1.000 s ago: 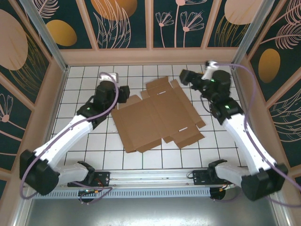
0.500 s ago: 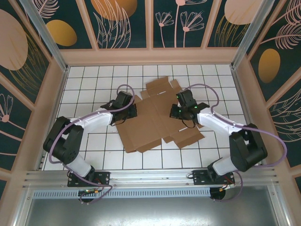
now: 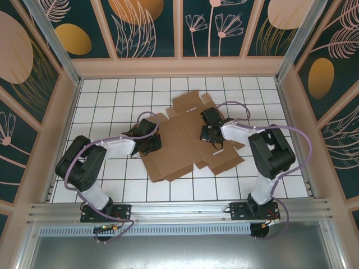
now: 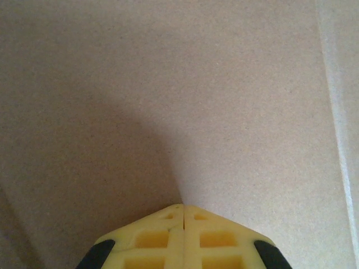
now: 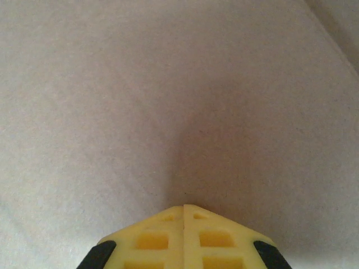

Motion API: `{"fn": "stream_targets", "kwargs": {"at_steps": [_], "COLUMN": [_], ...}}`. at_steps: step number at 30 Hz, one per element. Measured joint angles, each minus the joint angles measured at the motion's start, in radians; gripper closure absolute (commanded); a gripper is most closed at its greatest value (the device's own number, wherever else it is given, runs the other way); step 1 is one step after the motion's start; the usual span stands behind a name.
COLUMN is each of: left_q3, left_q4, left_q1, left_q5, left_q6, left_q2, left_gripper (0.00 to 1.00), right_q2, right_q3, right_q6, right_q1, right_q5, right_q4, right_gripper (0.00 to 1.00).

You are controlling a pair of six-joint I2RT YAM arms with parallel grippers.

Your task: Fold the paper box

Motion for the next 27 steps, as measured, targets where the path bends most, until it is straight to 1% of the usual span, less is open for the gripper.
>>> {"fn": "stream_targets", "kwargs": {"at_steps": [4, 7, 11, 15, 19, 21, 23, 24, 25, 26, 27], "left_q3": [-0.031, -0.035, -0.014, 0.027, 0.05, 0.067, 0.086, 0.097, 0.11, 0.125, 0.144], "left_q4": [0.044, 0.046, 0.005, -0.062, -0.082, -0.111, -0.145, -0.162, -0.18, -0.194, -0.204], "left_q1": [0.0, -0.01, -0.067, -0.143, -0.161, -0.164, -0.167, -0.169, -0.169, -0.169, -0.169], "left_q5": [0.021, 0.037, 0.041, 0.049, 0.081, 0.077, 0.055, 0.041, 0.029, 0.018, 0.012], "left_q6": [-0.001, 0.0, 0.018, 0.05, 0.063, 0.076, 0.092, 0.101, 0.108, 0.116, 0.124], "left_q2": [-0.011, -0.013, -0.011, 0.006, 0.02, 0.021, 0.019, 0.015, 0.008, 0.0, -0.011], "left_gripper": [1.0, 1.0, 1.0, 0.99, 0.95, 0.93, 0.91, 0.91, 0.9, 0.9, 0.9], "right_q2": [0.061, 0.124, 0.229, 0.309, 0.347, 0.349, 0.343, 0.328, 0.304, 0.282, 0.255], "right_q3": [0.075, 0.154, 0.291, 0.397, 0.449, 0.454, 0.446, 0.425, 0.396, 0.375, 0.359], "right_q6": [-0.024, -0.044, -0.065, -0.084, -0.106, -0.112, -0.119, -0.125, -0.128, -0.133, -0.135], "right_q1": [-0.006, -0.019, -0.034, -0.035, -0.035, -0.035, -0.035, -0.037, -0.038, -0.039, -0.042], "right_q5": [0.022, 0.015, -0.005, -0.072, -0.142, -0.164, -0.187, -0.205, -0.223, -0.229, -0.237], "right_q4": [0.001, 0.007, 0.018, 0.042, 0.055, 0.056, 0.063, 0.068, 0.068, 0.064, 0.056], "right_gripper": [1.0, 0.99, 0.97, 0.95, 0.94, 0.93, 0.89, 0.83, 0.72, 0.7, 0.7]}}
